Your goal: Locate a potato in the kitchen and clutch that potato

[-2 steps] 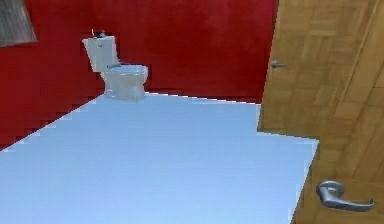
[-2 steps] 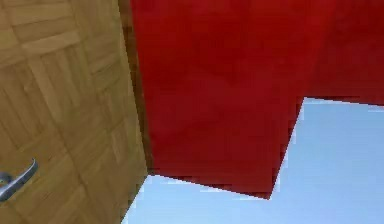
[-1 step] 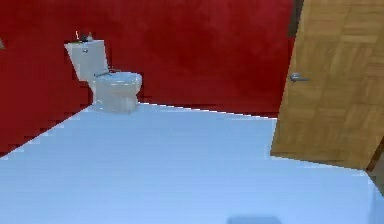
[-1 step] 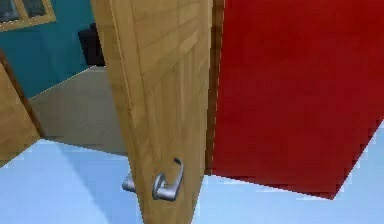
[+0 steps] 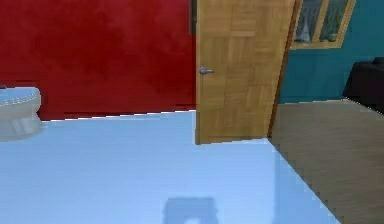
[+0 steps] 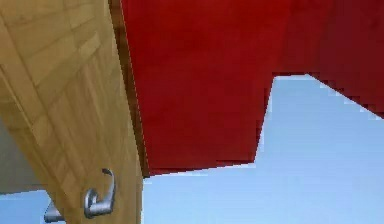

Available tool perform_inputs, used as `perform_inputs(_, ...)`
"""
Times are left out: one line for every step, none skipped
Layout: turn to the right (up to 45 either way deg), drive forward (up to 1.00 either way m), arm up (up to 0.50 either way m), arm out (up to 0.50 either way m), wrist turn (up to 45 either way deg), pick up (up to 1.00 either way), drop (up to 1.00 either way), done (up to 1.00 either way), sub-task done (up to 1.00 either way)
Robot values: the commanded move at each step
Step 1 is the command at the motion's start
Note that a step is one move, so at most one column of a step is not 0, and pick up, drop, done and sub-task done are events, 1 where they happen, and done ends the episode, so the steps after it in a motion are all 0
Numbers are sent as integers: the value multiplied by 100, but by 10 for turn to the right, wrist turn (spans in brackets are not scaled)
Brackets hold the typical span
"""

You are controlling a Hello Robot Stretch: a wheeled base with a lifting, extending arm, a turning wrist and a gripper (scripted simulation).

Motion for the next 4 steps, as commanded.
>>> perform_inputs(0, 85, 0, 0, 0, 0, 0, 0, 0)
perform_inputs(450, 0, 0, 0, 0, 0, 0, 0, 0)
perform_inputs(360, 0, 0, 0, 0, 0, 0, 0, 0)
perform_inputs(0, 100, 0, 0, 0, 0, 0, 0, 0)
